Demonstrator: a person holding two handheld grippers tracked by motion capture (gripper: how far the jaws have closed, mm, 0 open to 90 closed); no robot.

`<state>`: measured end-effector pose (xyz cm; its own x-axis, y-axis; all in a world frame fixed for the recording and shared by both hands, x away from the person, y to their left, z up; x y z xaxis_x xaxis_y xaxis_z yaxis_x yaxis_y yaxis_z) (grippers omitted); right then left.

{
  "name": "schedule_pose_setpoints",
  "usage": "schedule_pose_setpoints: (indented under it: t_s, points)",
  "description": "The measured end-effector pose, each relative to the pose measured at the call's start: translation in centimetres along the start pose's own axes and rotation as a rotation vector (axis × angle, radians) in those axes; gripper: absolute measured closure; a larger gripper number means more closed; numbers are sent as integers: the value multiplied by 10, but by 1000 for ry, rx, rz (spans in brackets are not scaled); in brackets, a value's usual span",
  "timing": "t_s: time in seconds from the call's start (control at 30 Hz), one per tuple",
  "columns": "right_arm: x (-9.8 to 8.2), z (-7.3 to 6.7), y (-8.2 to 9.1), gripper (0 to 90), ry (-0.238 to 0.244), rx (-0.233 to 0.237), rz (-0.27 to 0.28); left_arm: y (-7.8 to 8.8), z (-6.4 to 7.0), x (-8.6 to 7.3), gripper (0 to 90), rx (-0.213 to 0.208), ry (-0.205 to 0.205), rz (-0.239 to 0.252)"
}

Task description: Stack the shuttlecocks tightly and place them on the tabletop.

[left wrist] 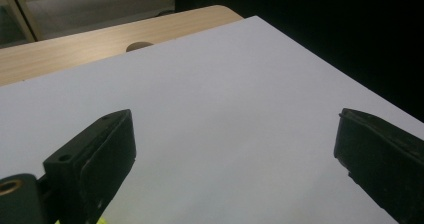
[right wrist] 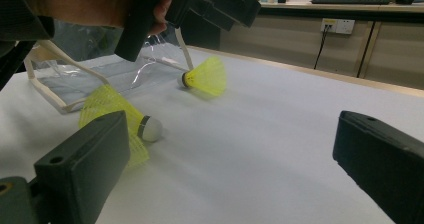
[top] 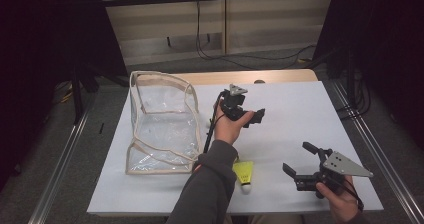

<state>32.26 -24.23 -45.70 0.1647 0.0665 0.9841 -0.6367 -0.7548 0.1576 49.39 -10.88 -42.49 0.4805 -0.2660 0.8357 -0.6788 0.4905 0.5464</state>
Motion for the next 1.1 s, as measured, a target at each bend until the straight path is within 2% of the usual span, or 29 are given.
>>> schedule_pose_setpoints:
  t_s: [0.37, 0.57, 0.7, 0.73, 0.87, 1.03, 1.1]
  points:
    - [-1, -1, -1, 12, -7, 9, 0, -13, -18, 0, 34, 50, 9, -14]
    - [0, -1, -1, 11, -7, 9, 2, -22, -28, -4, 34, 101, 17, -27]
    - [0, 0, -1, 12, -8, 11, 6, -26, -35, -11, 46, 142, 10, -68]
    - [0, 0, -1, 12, -10, 12, 5, -27, -37, -13, 76, 157, 8, -81]
    - [0, 0, -1, 12, -8, 10, 5, -27, -45, -16, 80, 190, 15, -96]
    - [-1, -1, -1, 12, -11, 14, 3, -25, -56, -20, 153, 242, 46, -110]
    - [-1, -1, -1, 12, -10, 15, 4, -26, -59, -22, 159, 254, 44, -115]
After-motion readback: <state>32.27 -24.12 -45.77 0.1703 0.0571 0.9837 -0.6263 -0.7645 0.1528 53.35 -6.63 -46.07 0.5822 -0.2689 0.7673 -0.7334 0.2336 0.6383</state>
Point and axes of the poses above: each handheld gripper's, and its own axes: y roughly backward along the jaws, x roughly out of its top, z roughly to its right, the point moved 9 cm from there along -y, roughly forward along the jaws, and after that the axes turned 14 degrees about x, right-handed, at the moved point
